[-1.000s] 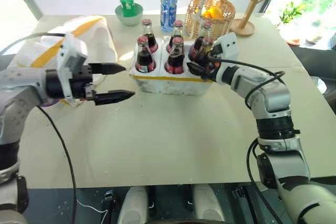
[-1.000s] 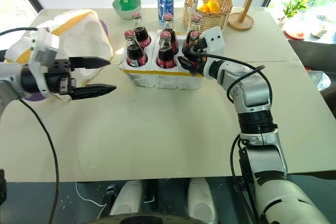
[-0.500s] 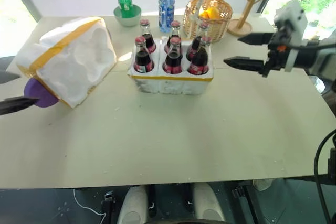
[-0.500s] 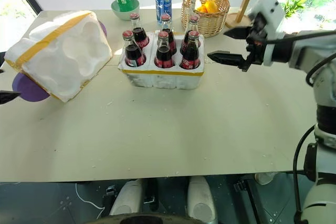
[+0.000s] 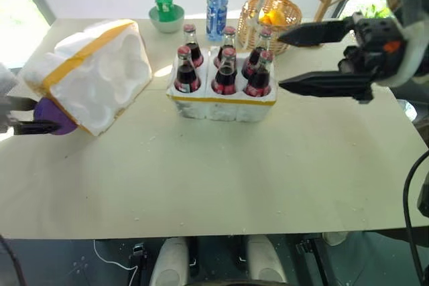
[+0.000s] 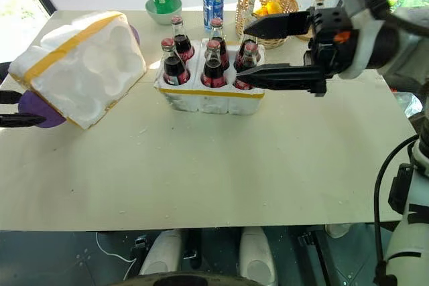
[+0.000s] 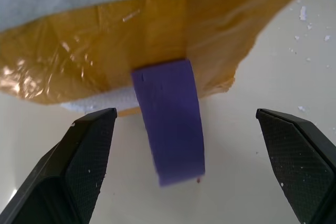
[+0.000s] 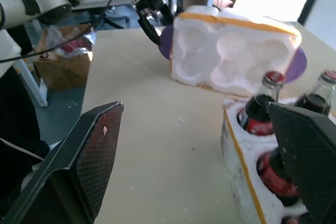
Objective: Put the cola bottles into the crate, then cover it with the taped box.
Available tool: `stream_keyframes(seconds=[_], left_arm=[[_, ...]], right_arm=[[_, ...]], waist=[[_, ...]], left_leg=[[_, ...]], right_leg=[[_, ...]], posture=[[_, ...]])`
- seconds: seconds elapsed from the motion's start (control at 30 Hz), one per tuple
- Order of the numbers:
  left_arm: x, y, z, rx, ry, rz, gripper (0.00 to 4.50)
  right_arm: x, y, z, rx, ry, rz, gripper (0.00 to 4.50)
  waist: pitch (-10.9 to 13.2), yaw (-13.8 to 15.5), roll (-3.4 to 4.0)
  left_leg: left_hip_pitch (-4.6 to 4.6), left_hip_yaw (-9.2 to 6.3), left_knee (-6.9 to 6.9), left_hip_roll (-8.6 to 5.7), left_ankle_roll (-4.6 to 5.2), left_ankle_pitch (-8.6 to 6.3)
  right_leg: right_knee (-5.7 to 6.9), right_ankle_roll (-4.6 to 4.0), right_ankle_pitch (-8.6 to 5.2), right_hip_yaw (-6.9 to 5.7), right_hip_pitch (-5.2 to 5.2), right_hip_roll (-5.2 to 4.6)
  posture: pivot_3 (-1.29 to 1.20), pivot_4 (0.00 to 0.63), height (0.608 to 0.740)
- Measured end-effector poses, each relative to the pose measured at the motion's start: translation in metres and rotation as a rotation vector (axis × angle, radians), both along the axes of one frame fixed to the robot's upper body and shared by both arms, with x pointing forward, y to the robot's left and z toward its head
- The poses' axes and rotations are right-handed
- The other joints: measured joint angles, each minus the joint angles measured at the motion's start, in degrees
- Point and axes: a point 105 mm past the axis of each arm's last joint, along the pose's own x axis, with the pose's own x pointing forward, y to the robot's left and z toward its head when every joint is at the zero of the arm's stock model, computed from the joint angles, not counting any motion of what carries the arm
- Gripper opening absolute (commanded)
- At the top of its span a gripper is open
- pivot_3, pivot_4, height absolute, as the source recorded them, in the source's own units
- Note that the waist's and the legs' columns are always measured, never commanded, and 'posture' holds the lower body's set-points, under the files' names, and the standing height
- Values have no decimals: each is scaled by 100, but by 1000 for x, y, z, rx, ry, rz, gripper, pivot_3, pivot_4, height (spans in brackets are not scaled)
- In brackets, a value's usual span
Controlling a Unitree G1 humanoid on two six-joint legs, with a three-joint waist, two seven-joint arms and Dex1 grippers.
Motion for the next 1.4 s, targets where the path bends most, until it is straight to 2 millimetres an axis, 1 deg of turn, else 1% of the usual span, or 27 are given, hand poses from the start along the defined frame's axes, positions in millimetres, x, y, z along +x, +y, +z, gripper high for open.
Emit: stream_keyframes(seconds=[0.13, 0.17, 0.2, 0.23, 0.27, 0.3, 0.33, 0.43, 0.47, 0.53, 0.63, 0.77, 0.87, 1.03, 1.07, 1.1, 1.17, 1.23, 1.33, 1.4], left_arm=[[11, -4, -13, 2, 51, -1, 4500], [13, -5, -20, 2, 73, 2, 4081], [14, -5, -24, 3, 85, 4, 3941], [15, -6, -26, -3, 87, 8, 3685], [18, -7, -25, -2, 80, 8, 3167], [20, -7, -24, -1, 76, 10, 2769], [21, -8, -25, 1, 78, 11, 2207], [22, -7, -26, 12, 77, 12, 768], [22, -7, -26, 14, 74, 10, 457], [23, -7, -25, 26, 72, 6, 411], [25, -5, -24, 59, 48, 8, 411], [34, -3, -12, 126, -57, 15, 411], [44, -4, 8, 192, -189, 21, 411], [56, -14, 62, 266, -499, 45, 411], [59, -18, 74, 303, -583, 49, 411], [61, -23, 82, 322, -638, 45, 411], [65, -41, 101, 365, -777, 11, 411], [66, -60, 120, 433, -914, -41, 411], [70, -88, 138, 556, -1064, -119, 411], [76, -108, 144, 642, -1134, -181, 411]], right_arm=[[6, -4, -3, 5, 2, -72, 4482], [7, -5, -2, 11, 3, -92, 4500], [8, -6, -3, 13, 2, -101, 4500], [9, -6, -4, 12, 3, -111, 4500], [9, -7, -7, 9, 8, -121, 4500], [10, -8, -12, 3, 17, -131, 4500], [11, -9, -16, -2, 26, -141, 4500], [16, -12, -25, -11, 48, -174, 4500], [16, -13, -25, -12, 43, -179, 4500], [17, -14, -26, -16, 26, -188, 4500], [19, -17, -32, -22, 44, -201, 4500], [21, -22, -37, -30, 66, -215, 4500], [25, -27, -39, -40, 57, -251, 4500], [27, -31, -45, -41, 75, -270, 4500], [28, -32, -46, -42, 80, -276, 4500], [29, -33, -47, -42, 83, -282, 4500], [31, -35, -47, -37, 87, -295, 4500], [32, -36, -48, -33, 91, -305, 4500], [35, -39, -48, -28, 95, -326, 4500], [37, -41, -48, -22, 95, -336, 4500]], waist=[[0, -14, 0], [0, -16, -1], [1, -17, -1], [1, -13, -2], [0, -11, -2], [0, 1, -2], [0, 7, -3], [0, 6, -3], [0, 5, -3], [0, 4, -3], [0, 4, -3], [2, 4, -6], [3, -1, -8], [3, -2, -7], [3, -1, -7], [3, 5, -7], [3, 29, -8], [2, 26, -8], [2, 38, -9], [2, 55, -9]], left_leg=[[0, 1, 1, 3, 2, -1], [1, 0, 2, 8, 3, -1], [1, -2, 2, 18, 5, -2], [0, -2, 3, 22, 5, -2], [0, -5, 3, 22, 10, -5], [0, -8, 3, 22, 13, -7], [0, -9, 4, 22, 13, -7], [0, -12, 7, 21, 14, -7], [0, -13, 8, 22, 17, -9], [1, -17, 8, 22, 30, -17], [0, -17, 8, 22, 30, -17], [0, -20, 9, 23, 31, -17], [-1, -20, 9, 23, 30, -17], [0, -20, 8, 24, 8, -4], [0, -19, 9, 24, 8, -4], [0, -20, 9, 24, 7, -3], [0, -21, 13, 23, 5, -2], [0, -18, 13, 22, 5, -2], [2, -6, 13, 18, 4, -1], [3, -2, 13, 3, 4, -1]], right_leg=[[-4, 0, -1, 0, -3, 1], [-4, 0, -1, 0, -3, 1], [-5, 0, -1, 0, -3, 0], [-5, 0, -1, 0, -3, 0], [-5, 0, -1, 0, -3, 1], [-5, 0, -1, 0, -2, 0], [-5, 0, -1, 0, -1, 0], [-5, 1, 0, 1, -2, -2], [-5, 1, 0, 1, -2, -2], [-5, 0, -1, 0, -2, -1], [-5, 0, 0, 0, -2, -1], [-5, 1, 0, 0, -2, -2], [-5, 1, 0, 1, -2, -2], [-4, 1, 0, 1, -1, -2], [-4, 1, 0, 1, -1, -2], [-4, 1, 0, 1, 1, -2], [-4, 1, 0, 1, 3, -2], [-3, 4, 2, 1, 5, -2], [-3, 4, 2, 0, 5, -1], [-4, 4, 2, 0, 6, 0]], posture=[[0, 150, 740], [0, 150, 740], [0, 150, 740], [0, 150, 740], [0, 150, 740], [0, 150, 740], [0, 150, 740], [0, 150, 740], [0, 150, 740], [0, 150, 740], [0, 150, 740], [0, 150, 740], [0, 150, 740], [0, 150, 740], [0, 150, 740], [0, 150, 740], [0, 150, 740], [0, 150, 740], [0, 150, 740], [0, 150, 740]])
